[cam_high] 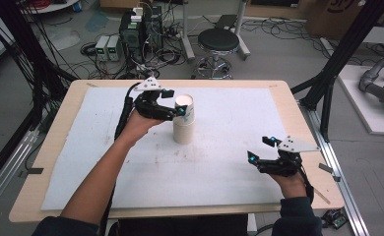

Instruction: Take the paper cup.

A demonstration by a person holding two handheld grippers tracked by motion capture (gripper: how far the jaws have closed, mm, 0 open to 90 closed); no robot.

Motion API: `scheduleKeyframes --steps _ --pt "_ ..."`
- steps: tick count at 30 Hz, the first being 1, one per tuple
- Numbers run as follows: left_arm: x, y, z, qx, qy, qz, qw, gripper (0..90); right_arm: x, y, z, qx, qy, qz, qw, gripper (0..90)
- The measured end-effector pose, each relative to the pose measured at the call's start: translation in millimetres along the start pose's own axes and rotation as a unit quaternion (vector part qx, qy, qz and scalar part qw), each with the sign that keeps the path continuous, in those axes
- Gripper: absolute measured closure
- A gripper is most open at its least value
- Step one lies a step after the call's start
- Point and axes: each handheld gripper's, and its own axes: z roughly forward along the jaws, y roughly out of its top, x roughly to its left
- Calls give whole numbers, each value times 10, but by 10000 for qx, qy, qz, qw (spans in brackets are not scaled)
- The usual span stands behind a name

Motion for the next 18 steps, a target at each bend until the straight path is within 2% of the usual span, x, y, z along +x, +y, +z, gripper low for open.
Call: scheduleKeyframes --steps 4,9,15,18 --pt "-21 31 151 67 -125 13 9999 178 5 -4 3 19 6 11 10000 192" --pt "-16 12 250 148 -120 -57 9998 233 3 -6 -13 14 4 20 10000 193" --pt "-5 0 264 144 -54 -20 9999 341 -8 -16 -21 22 -9 33 10000 193" --pt "7 7 248 117 -76 9 9999 343 -10 -17 -20 19 -10 27 10000 192"
